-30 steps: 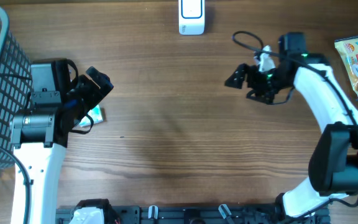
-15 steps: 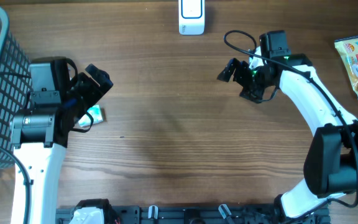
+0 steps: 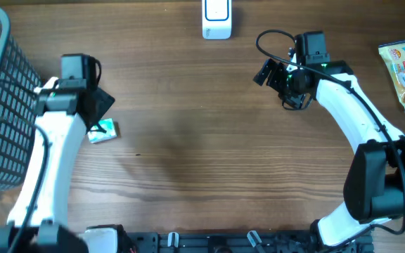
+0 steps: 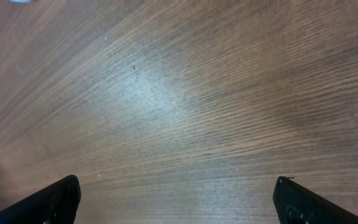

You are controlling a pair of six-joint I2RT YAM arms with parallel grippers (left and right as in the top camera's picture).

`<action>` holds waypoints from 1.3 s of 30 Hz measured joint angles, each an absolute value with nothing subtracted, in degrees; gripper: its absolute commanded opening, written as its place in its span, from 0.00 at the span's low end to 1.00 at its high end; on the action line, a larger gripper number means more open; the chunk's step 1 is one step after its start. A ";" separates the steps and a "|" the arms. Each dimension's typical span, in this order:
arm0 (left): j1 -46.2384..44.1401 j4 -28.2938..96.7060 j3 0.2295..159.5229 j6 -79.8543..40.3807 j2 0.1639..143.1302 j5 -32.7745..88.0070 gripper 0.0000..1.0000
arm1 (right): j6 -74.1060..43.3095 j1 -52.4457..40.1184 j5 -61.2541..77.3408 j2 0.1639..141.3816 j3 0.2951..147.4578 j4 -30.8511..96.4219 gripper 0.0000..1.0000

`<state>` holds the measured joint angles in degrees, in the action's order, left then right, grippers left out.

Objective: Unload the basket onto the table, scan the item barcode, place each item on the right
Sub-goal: 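Pull the right arm back to mid-right of the table, then push the teal Kleenex pack rightward with the left gripper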

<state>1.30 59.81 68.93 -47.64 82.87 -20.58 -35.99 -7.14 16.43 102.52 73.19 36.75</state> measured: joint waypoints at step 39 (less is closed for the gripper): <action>9.85 43.86 68.51 -20.84 108.60 7.01 0.88 | -35.99 -7.14 16.38 102.52 73.19 36.73 1.00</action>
